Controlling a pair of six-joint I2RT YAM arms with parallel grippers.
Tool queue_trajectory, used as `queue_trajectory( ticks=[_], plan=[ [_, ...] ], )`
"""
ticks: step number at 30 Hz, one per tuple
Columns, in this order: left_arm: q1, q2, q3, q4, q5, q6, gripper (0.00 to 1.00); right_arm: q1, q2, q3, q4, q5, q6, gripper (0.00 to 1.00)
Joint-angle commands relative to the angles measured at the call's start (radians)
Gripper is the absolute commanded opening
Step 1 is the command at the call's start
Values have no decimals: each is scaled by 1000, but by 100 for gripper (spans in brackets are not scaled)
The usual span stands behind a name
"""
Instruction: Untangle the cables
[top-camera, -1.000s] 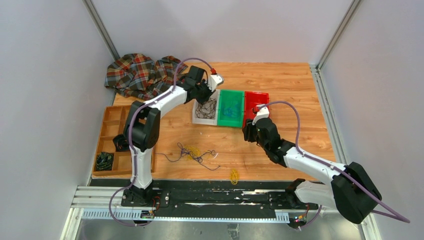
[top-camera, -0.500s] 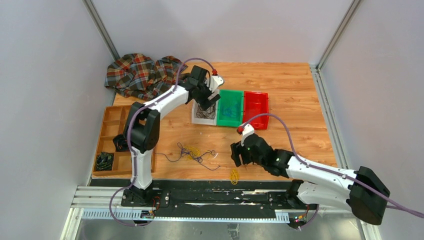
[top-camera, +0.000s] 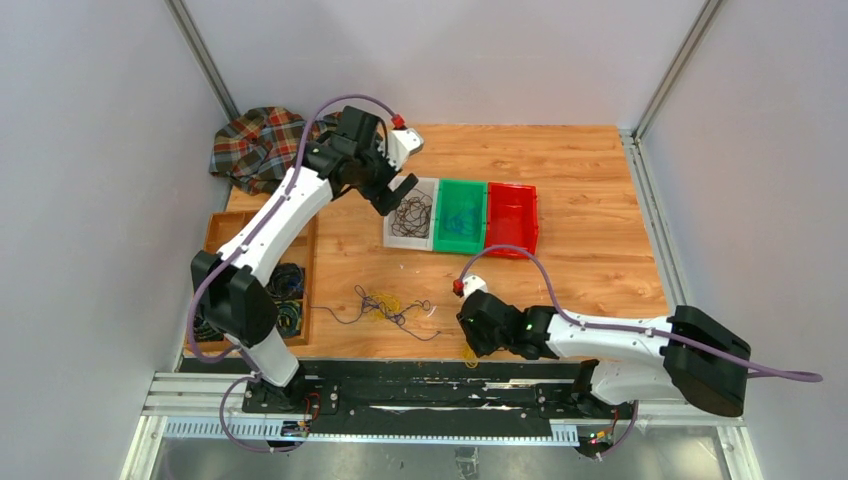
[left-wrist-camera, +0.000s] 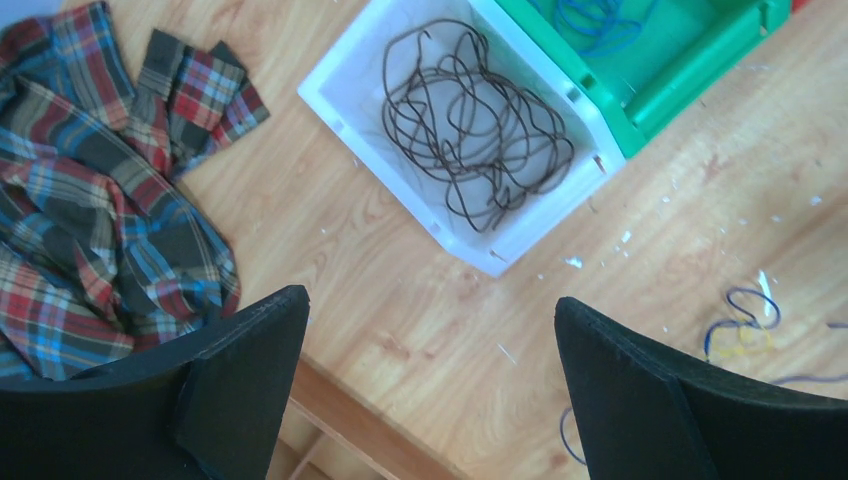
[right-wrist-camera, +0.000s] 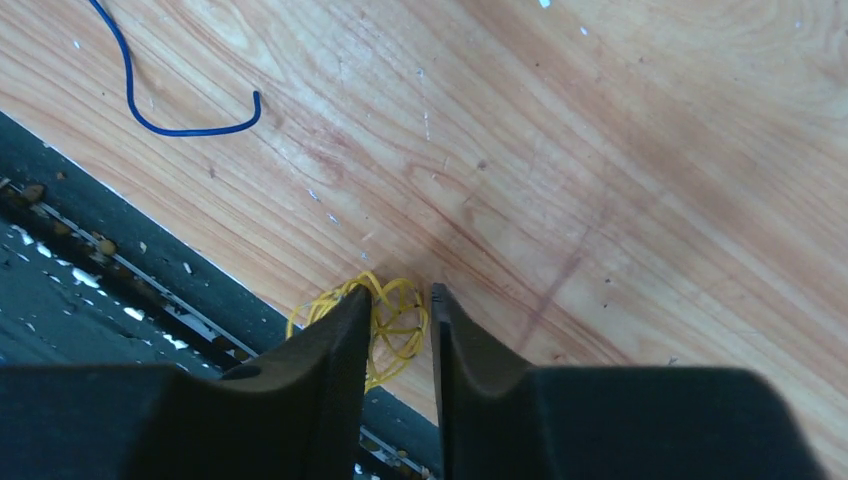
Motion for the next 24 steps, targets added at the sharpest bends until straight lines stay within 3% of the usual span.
queue_trajectory(
  ticks=[1,4,6,13,19,24],
  plan=[
    [7,-80,-67,-103,87,0,98,18,19,63,-21,10,5,19],
    [7,-113,-101,-103,132,9,98,11,-9,98,-33,46,-26,2],
    [7,-124,-112,-104,181,9,100,-14,-36,122,-34,60,-47,1],
    [-2,-127,-159,-109,483,-12,90,-143,-132,164,33,-11,-114,1],
    [-81,-123,-218,-109,643,-6,85,-240,-187,141,233,-268,-117,1],
    [-120,-189,-265,-109,750,141,85,-294,-133,159,333,-501,-69,1]
  ],
)
